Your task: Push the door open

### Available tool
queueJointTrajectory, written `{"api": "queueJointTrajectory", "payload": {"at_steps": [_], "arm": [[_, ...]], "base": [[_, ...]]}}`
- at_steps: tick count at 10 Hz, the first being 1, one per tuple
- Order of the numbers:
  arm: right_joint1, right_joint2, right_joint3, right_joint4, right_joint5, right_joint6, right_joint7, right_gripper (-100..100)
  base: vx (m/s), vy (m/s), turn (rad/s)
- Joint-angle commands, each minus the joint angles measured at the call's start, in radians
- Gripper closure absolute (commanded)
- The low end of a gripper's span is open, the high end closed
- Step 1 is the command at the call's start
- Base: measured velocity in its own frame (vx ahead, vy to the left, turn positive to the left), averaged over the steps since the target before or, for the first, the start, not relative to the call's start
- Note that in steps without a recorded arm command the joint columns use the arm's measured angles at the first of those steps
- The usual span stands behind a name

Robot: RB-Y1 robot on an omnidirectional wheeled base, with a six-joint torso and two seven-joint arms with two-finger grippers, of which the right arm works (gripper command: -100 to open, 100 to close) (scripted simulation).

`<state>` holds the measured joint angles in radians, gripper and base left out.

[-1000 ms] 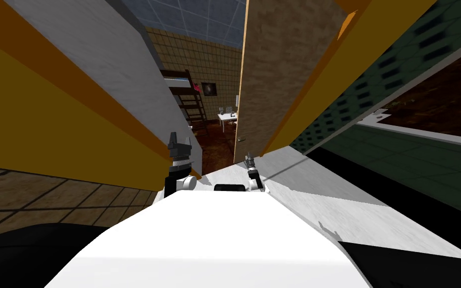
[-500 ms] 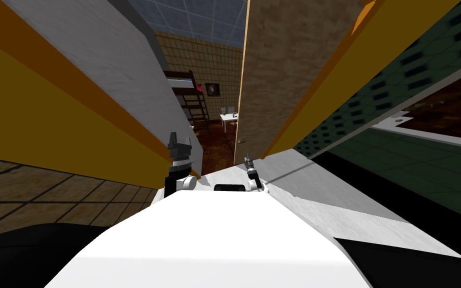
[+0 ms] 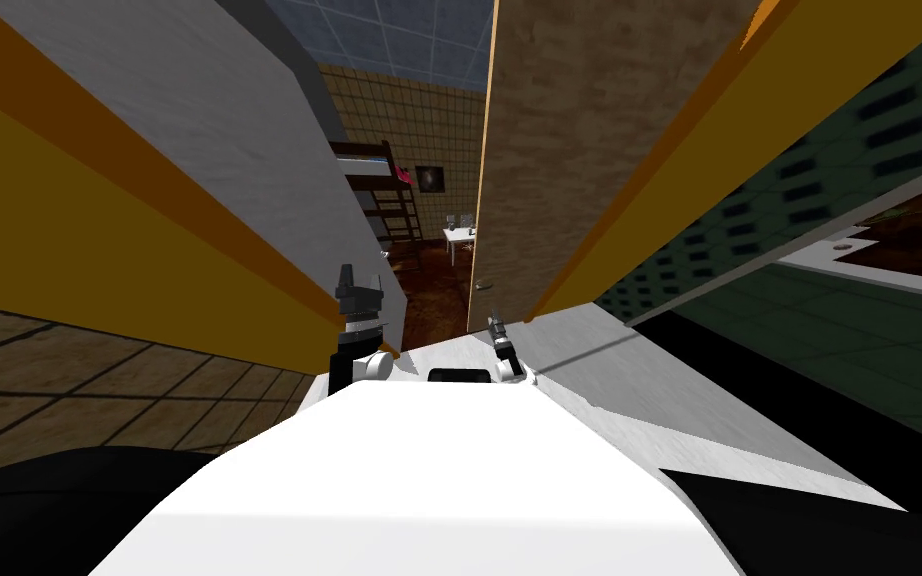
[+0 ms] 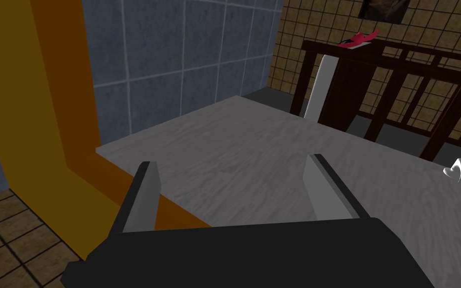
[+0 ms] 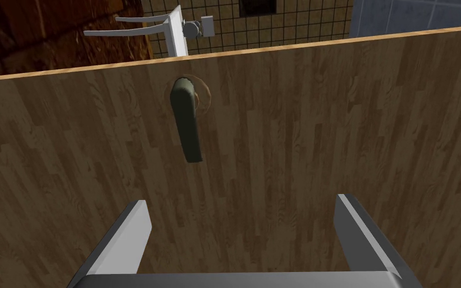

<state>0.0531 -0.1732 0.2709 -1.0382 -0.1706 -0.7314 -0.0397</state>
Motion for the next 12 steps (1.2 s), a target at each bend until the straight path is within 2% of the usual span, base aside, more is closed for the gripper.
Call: {"api": "queueJointTrajectory", "payload": {"at_steps": [1,7,10,12], "arm": [[-0.012,-0.004,0.007,0.03,-0.003,-0.004,-0.004,-100],[-0.06,-0.015,0.029,0.145,-0.012,-0.028,-0.017,-100],[-0.092,-0.022,0.044,0.223,-0.018,-0.044,-0.026,-100],[-0.102,-0.024,0.048,0.246,-0.02,-0.049,-0.028,-100]], "base": [[0.074,-0.073,0.061],[0.07,-0.073,0.065],[0.102,-0.102,0.078],[0.082,-0.076,0.051]]}}
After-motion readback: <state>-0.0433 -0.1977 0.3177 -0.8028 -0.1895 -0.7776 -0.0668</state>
